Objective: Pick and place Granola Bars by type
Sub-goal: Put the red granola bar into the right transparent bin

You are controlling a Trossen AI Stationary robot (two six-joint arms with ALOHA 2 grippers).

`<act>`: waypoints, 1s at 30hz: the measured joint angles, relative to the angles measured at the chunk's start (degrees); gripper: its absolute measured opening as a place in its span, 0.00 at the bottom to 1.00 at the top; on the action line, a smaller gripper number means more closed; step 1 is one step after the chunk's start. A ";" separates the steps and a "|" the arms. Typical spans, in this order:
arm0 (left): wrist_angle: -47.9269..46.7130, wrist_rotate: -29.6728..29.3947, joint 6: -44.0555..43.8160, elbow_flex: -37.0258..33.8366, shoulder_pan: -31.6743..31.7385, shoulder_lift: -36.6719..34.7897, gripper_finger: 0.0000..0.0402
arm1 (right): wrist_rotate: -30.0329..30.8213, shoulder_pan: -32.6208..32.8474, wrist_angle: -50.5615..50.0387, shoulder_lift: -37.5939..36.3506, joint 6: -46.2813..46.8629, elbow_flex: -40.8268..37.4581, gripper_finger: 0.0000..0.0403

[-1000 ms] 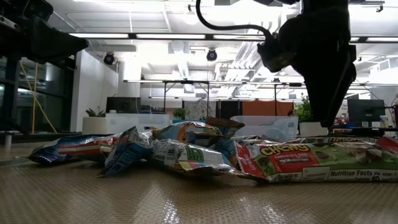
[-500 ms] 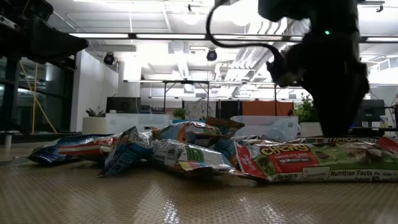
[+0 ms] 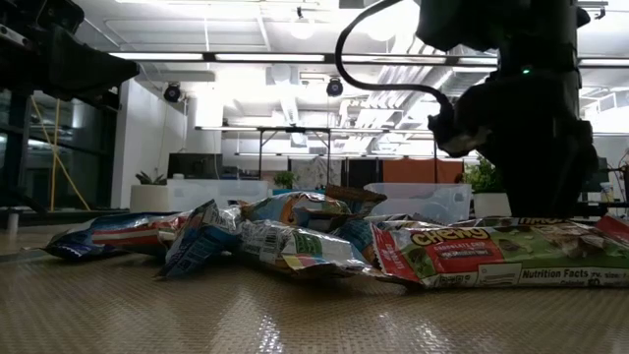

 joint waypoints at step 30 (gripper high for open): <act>0.00 0.00 0.00 0.00 0.00 -0.01 0.00 | -0.93 1.53 1.09 0.07 -0.39 -0.02 0.31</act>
